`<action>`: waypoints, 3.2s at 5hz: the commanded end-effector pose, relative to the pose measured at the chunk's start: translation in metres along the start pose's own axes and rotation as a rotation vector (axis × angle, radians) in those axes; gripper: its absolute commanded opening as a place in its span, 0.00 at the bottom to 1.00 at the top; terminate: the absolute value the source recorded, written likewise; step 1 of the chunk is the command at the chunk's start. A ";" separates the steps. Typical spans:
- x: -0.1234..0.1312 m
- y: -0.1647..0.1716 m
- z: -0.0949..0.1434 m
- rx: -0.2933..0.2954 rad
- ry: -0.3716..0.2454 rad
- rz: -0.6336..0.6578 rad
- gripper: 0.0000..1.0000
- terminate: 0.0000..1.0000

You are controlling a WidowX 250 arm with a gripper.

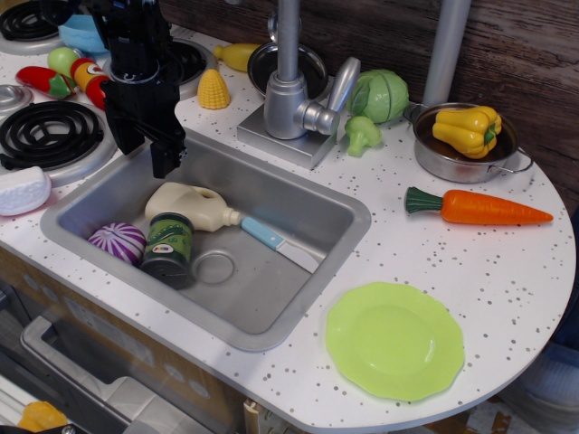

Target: Put carrot on plate

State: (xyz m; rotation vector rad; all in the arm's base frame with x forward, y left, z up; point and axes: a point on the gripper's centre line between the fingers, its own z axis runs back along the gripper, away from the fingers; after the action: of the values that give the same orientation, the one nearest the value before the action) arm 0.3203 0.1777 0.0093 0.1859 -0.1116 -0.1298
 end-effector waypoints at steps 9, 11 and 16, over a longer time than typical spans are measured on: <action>0.112 -0.223 0.099 -0.069 -0.277 -0.646 1.00 0.00; 0.113 -0.249 0.084 -0.059 -0.341 -0.662 1.00 0.00; 0.126 -0.256 0.044 -0.111 -0.397 -0.548 0.00 0.00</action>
State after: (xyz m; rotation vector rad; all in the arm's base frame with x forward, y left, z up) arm 0.4027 -0.0953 0.0054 0.0656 -0.4122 -0.7107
